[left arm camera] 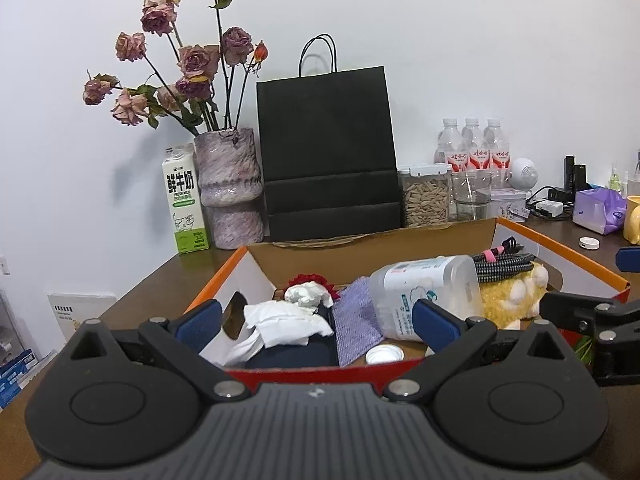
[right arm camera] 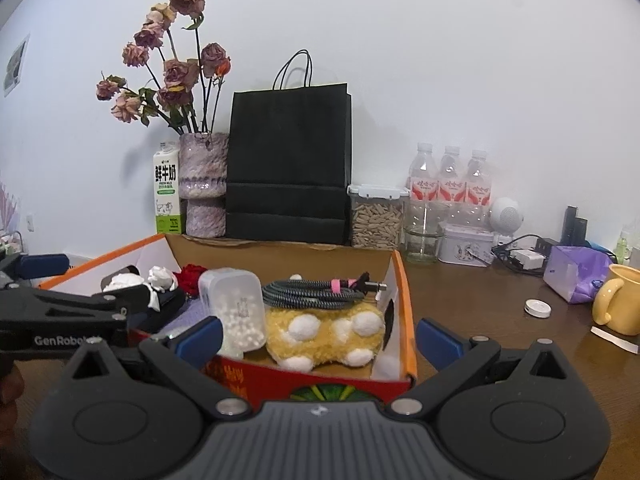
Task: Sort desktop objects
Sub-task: 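Withdraw both tools from the box toward the black cable on the table, then grasp the black cable with the left gripper while right grasps its USB plug end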
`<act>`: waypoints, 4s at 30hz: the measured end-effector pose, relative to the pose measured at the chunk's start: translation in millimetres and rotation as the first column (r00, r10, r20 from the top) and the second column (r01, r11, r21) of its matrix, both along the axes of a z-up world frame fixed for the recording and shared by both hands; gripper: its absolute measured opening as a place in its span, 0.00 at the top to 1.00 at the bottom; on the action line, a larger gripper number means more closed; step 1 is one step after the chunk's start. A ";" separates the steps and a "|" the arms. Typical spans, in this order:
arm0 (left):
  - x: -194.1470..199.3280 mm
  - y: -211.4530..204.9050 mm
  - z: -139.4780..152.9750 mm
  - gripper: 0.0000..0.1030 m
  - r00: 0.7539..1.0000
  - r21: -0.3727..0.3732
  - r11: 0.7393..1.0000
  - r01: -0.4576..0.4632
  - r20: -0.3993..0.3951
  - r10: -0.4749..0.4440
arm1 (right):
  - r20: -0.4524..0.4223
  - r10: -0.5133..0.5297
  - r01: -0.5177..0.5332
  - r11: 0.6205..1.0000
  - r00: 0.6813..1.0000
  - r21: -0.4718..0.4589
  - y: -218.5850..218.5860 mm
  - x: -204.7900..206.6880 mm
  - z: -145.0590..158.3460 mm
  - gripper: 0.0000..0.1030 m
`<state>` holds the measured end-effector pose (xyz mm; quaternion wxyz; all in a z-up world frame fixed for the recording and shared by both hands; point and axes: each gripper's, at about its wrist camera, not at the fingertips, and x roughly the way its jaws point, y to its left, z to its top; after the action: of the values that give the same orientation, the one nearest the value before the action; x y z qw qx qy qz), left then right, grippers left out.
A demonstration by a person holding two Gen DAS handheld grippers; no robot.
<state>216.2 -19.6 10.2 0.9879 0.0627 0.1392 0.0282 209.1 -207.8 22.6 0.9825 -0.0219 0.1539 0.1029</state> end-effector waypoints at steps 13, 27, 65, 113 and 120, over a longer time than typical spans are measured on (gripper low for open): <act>-31.3 13.4 7.1 0.00 0.999 -0.020 1.000 0.022 -0.028 -0.023 | -0.026 0.049 -0.050 0.998 0.998 -0.047 6.0 -38.7 -1.3 0.00; -38.4 31.2 -4.3 0.00 0.978 -0.036 0.996 0.077 -0.189 -0.082 | -0.213 0.066 -0.080 0.995 0.975 -0.062 12.7 -40.4 -15.7 0.00; -11.6 30.5 -26.3 0.45 0.902 -0.292 0.936 0.197 -0.319 -0.290 | -0.374 0.075 -0.101 0.994 0.924 -0.050 27.2 -17.3 -33.1 0.00; -28.5 72.2 -16.8 0.58 0.955 -0.330 0.937 0.117 -0.221 -0.197 | -0.349 0.109 -0.110 0.994 0.931 0.017 45.1 1.4 -24.6 0.66; -28.4 71.2 -17.6 0.58 0.954 -0.326 0.938 0.118 -0.226 -0.199 | -0.332 0.142 -0.154 0.988 0.933 -0.010 49.8 -12.1 -25.4 0.97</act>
<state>187.8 51.7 -7.4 0.9583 -0.0784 0.2622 -0.0825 197.0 -157.9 -2.8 0.9317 -0.0338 0.3158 0.1760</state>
